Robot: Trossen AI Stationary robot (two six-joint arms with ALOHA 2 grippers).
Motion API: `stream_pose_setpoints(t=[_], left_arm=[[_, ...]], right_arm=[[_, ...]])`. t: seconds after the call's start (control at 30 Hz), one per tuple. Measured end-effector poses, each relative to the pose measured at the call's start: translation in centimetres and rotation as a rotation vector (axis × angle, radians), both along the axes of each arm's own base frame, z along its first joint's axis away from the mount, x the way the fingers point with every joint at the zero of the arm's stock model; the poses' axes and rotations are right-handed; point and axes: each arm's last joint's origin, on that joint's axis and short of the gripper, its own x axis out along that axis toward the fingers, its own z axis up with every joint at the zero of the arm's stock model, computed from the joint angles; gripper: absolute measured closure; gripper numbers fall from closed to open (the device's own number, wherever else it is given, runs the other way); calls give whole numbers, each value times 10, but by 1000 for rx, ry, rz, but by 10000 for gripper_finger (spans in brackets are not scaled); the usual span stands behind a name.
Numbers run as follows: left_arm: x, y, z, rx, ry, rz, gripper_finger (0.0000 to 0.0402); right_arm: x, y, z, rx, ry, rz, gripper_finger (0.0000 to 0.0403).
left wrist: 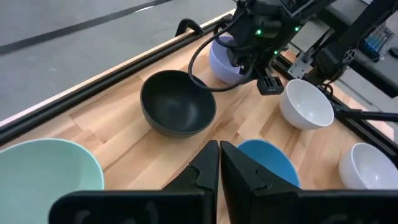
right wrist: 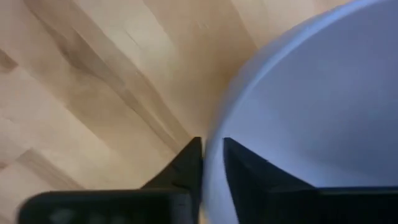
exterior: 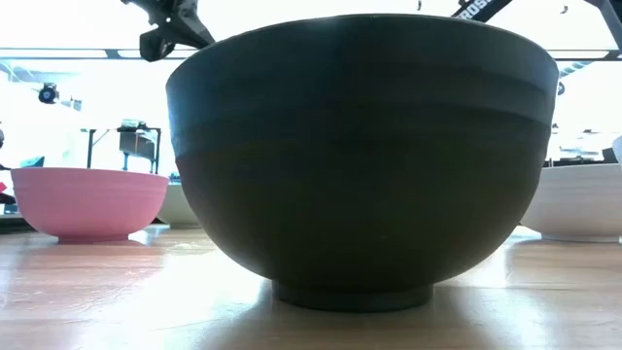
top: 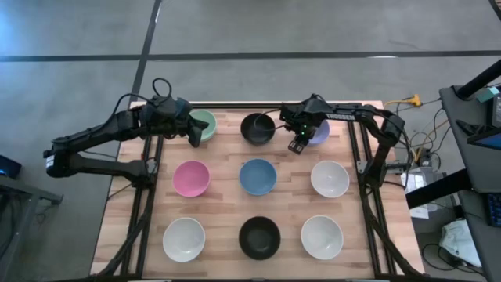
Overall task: Nest bowls inside each other
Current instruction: Stack the purple bowl on top of the blue bowl
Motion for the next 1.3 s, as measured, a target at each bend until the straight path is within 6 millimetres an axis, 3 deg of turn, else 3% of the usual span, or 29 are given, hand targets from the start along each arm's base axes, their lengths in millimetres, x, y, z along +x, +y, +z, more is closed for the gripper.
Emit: stream_pose_setpoints(t=[0.1,0.43,0.57,0.7,0.87,0.97,1.13,1.3], left_arm=[[0,0,0,14,6,-9,402],[4,1,-9,65,82,-52,402],[6,1,-20,38,124,-90,402],[6,-1,-26,-6,127,-130,402],[4,-4,-25,-98,83,-126,402],[0,-11,-21,-144,44,-138,402],[-9,-26,-13,-228,-31,-149,402],[-15,-42,-10,-231,-56,-210,402]], right_arm=[[-3,2,11,-8,-37,-18,387],[-21,20,84,-55,-417,-122,393],[-29,48,120,-80,-691,-102,393],[-35,90,143,-64,-1019,-12,393],[-39,145,142,31,-1399,155,393],[-38,172,130,116,-1493,227,393],[-25,212,113,157,-1427,436,394],[2,237,116,-80,-1262,615,394]])
